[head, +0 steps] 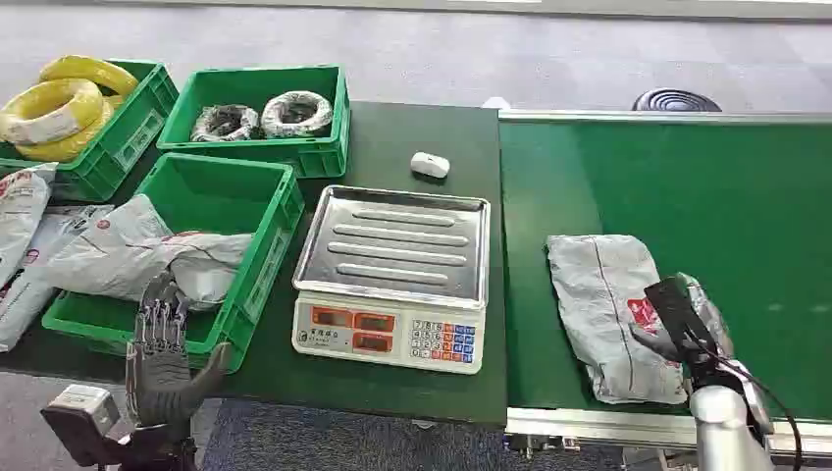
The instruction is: Moved the parcel from conveyor to table for the left to box.
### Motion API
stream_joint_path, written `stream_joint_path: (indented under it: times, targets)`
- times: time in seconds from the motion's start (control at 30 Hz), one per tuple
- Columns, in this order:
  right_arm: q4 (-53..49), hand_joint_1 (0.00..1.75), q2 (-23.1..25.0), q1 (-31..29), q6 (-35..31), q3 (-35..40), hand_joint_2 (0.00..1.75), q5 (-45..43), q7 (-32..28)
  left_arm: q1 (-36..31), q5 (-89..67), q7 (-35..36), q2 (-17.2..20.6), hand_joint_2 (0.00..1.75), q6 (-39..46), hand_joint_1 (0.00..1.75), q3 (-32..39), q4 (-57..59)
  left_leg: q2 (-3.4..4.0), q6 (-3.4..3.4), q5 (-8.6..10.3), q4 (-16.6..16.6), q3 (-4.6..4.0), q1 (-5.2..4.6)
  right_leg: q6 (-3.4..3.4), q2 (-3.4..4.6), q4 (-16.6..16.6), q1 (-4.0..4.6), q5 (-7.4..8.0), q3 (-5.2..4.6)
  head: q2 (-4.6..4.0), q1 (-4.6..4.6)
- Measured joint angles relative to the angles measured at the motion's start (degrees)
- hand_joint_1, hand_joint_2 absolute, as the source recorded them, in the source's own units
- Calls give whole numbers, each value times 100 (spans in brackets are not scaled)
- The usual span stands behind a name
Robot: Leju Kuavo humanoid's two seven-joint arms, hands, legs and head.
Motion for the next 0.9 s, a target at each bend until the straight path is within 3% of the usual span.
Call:
stream_joint_path:
  times: [0.03, 0.23, 0.5, 0.67, 0.8, 0.9]
  targets:
    - [257, 171, -31, -113, 29, 100, 175, 42, 0, -15, 33, -2, 5, 175, -22, 0, -2, 15, -2, 0, 0, 0, -1, 0, 0, -2, 0, 0, -1, 0, 0, 2]
    - [1560, 175, -110, -569, 332, 591, 175, 66, -188, -142, 273, -13, 44, 175, -37, 0, 9, 103, -4, 0, -1, -1, -7, 3, -1, -1, 1, 4, -3, -6, 0, 2]
    - [2155, 175, -164, -1009, 235, 884, 175, 23, -181, -386, 564, 125, 129, 175, -133, 0, 94, 212, 0, 0, -1, 0, 15, 2, -1, 0, -1, 4, -2, 18, 0, 4]
    - [1546, 175, -66, -801, -643, 741, 175, -827, -496, -117, 450, 111, 81, 175, -77, 0, 263, -39, -4, 0, -1, 0, -3, 0, -1, -1, 2, 2, -2, 1, 0, 0]
    - [867, 175, -2, -746, -822, 554, 175, -1202, -549, -66, 389, 85, 37, 175, -35, 0, 330, -127, -4, 0, -1, 0, -5, 1, -1, -1, 1, 3, -3, -2, 0, 2]
    - [305, 175, 94, -631, -1435, 370, 175, -1942, -1308, -98, 280, -26, 15, 175, -37, 0, 365, -138, -9, 0, 1, 0, -9, -1, -1, -11, 2, 0, -2, -3, 0, 2]
